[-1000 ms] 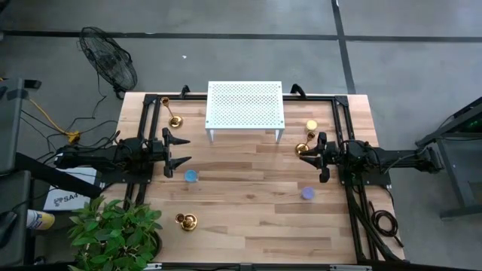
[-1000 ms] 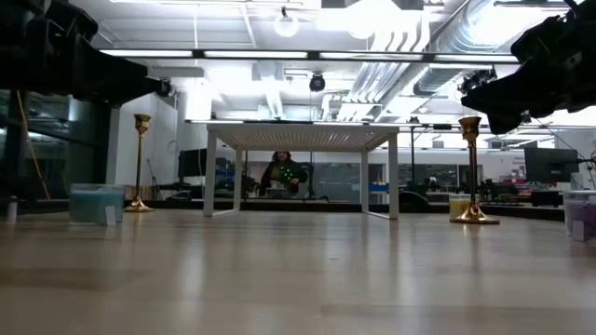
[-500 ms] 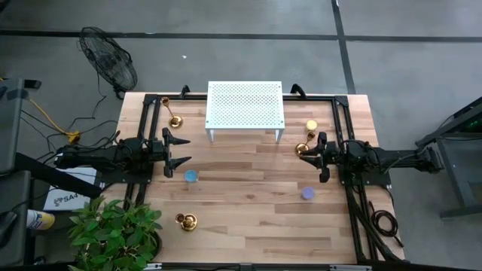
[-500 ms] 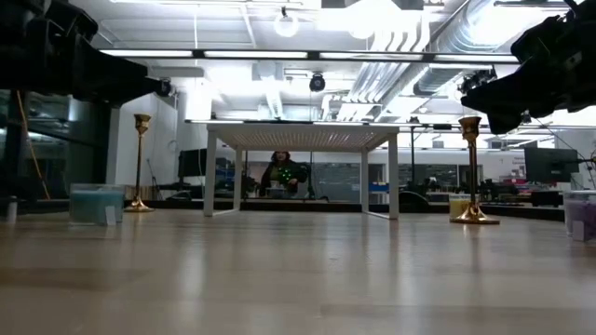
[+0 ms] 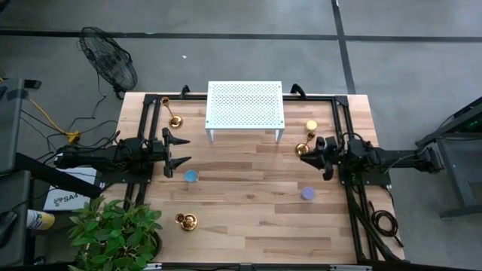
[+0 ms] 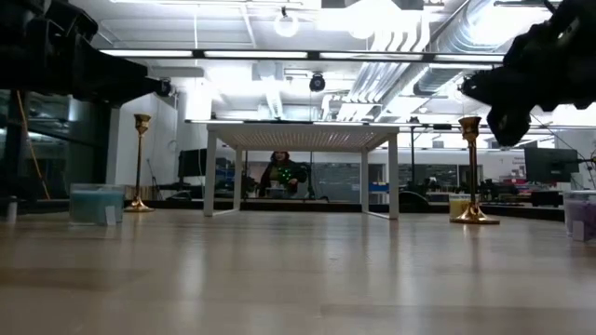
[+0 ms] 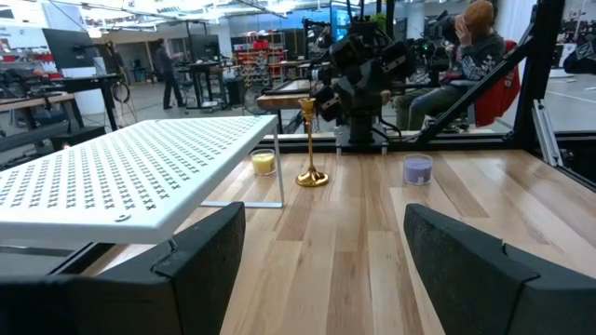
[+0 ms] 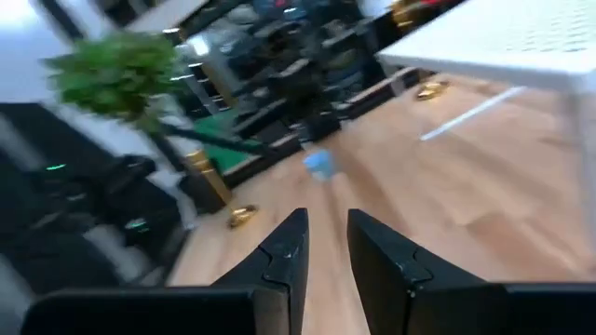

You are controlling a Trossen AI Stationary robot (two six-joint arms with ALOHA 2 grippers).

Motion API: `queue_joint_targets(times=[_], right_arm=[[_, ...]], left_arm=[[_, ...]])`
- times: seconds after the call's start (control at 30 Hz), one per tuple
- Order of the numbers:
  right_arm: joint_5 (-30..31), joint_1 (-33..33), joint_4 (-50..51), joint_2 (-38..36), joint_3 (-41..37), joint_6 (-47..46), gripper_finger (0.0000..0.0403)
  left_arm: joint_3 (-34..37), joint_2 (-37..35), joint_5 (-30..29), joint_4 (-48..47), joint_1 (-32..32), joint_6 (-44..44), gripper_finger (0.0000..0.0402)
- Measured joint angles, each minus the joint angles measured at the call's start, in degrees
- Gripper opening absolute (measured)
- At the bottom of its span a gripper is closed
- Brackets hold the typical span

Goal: Pick & Place candle stick holders
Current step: Put the yellow scented candle on the shelf

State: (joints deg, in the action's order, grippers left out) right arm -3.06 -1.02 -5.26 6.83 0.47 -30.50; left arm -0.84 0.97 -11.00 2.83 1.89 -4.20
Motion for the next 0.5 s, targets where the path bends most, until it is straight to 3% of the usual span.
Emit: queue_joint_targets(times=[0.13,0.23,0.37,0.5], right_arm=[[-9.8,0.0,-1.9,0.0,0.5,0.8,0.0073],[-13.5,0.0,-2.4,0.0,2.9,0.2,0.0073],[-13.8,0.0,-2.1,0.0,6.7,3.7,0.0073],[-9.4,-0.1,2.4,1.0,13.0,6.1,0.0073]], left_arm=[[0.0,0.0,0.0,0.0,0.0,0.0,0.0289],[0.0,0.0,0.0,0.0,0.0,0.0,0.0289],[0.0,0.0,0.0,0.0,0.0,0.0,0.0289],[0.0,0.0,0.0,0.0,0.0,0.0,0.0289]])
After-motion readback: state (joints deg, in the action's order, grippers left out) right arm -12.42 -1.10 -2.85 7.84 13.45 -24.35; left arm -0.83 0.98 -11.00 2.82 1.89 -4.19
